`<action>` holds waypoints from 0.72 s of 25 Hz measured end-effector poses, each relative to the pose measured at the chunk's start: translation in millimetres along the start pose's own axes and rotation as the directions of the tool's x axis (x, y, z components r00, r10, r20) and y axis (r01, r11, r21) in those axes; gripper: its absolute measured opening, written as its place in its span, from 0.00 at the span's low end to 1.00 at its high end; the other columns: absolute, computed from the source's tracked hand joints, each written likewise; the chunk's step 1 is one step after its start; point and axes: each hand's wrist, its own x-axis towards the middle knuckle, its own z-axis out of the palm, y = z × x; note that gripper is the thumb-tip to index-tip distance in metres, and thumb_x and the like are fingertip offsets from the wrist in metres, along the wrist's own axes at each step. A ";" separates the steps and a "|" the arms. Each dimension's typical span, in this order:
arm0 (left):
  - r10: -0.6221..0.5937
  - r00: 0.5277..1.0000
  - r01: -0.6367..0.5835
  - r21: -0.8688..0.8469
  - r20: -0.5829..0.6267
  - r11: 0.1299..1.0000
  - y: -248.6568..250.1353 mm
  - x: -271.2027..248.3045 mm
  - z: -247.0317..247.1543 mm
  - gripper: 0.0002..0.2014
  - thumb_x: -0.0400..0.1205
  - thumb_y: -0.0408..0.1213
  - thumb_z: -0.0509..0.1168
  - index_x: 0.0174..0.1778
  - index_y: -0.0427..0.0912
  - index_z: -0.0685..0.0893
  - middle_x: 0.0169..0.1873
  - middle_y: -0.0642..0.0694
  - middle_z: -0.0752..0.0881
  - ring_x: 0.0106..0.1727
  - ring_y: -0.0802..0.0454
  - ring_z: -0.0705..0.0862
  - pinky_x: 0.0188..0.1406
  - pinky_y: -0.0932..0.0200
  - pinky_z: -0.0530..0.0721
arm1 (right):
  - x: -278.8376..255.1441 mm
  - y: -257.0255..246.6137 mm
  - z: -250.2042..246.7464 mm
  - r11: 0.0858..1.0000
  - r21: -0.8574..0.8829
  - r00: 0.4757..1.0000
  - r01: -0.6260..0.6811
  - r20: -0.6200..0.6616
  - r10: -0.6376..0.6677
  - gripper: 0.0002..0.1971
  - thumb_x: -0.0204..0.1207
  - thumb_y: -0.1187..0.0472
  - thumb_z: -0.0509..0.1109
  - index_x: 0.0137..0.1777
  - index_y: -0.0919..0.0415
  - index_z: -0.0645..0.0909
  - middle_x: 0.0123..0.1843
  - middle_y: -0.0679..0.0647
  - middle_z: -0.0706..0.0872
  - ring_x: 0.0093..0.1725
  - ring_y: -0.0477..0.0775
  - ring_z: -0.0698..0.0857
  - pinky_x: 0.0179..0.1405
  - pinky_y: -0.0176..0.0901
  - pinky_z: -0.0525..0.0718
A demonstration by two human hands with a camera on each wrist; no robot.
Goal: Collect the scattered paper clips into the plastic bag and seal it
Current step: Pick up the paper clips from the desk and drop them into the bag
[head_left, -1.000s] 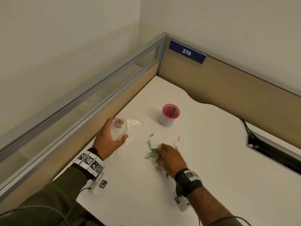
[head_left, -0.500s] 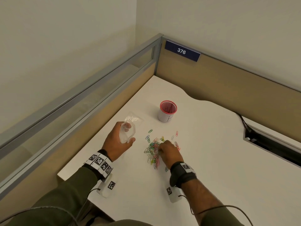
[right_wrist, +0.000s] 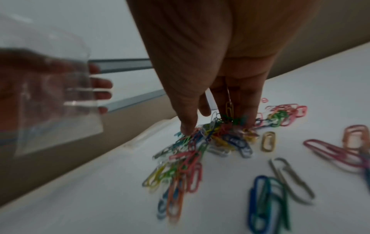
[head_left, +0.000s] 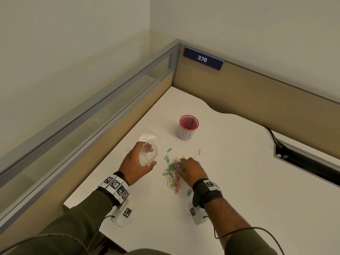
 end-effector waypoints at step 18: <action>0.011 0.995 -0.010 -0.017 0.099 1.000 14.0 26.1 36.4 0.26 0.72 0.37 0.80 0.63 0.46 0.75 0.57 0.49 0.84 0.61 0.50 0.83 0.61 0.61 0.80 | -46.9 -40.8 -115.8 0.605 0.775 0.928 0.182 -0.339 0.154 0.03 0.72 0.70 0.75 0.45 0.65 0.89 0.36 0.59 0.91 0.36 0.56 0.90 0.42 0.40 0.91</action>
